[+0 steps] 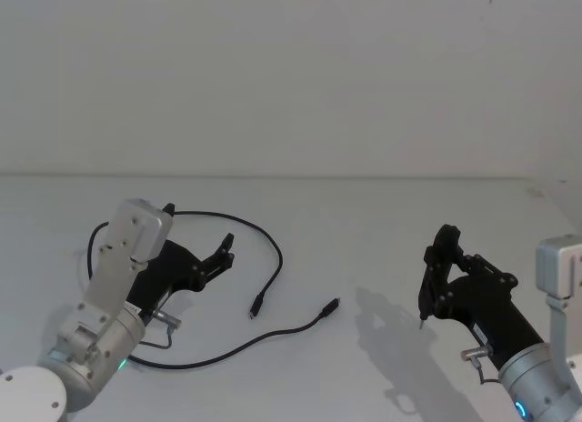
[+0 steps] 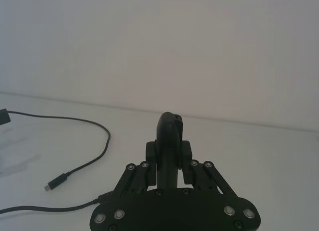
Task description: Pick up the data cable with the one hand.
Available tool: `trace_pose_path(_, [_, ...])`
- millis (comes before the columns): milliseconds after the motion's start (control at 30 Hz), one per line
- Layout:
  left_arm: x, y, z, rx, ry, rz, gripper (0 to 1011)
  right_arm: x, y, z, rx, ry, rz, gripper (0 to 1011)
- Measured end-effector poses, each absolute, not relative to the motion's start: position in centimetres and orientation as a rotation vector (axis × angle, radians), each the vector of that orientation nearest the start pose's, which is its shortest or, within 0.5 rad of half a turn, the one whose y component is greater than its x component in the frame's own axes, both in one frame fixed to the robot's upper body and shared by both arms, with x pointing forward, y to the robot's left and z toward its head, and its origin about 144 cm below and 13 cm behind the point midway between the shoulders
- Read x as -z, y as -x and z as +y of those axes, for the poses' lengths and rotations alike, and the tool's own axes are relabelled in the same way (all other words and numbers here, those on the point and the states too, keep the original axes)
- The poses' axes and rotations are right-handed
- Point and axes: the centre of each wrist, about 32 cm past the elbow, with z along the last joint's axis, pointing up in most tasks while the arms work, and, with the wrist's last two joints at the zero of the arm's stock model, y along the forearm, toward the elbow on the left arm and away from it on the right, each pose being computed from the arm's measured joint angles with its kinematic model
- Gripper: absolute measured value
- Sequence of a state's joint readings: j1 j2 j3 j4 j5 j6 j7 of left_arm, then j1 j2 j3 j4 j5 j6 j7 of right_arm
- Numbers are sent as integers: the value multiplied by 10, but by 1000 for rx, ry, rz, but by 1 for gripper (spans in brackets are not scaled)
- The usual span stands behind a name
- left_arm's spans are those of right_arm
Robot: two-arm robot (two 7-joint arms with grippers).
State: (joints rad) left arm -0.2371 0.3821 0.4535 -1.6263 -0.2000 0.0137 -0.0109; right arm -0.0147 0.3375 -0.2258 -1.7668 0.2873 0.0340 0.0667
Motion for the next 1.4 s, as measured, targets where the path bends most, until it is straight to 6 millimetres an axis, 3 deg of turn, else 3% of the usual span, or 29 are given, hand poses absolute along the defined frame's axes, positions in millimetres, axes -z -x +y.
trace_pose_path(1400, [-1204, -492, 198, -1123, -61, -267, 1001, -1189, -443, -237, 1229, -26, -75, 279])
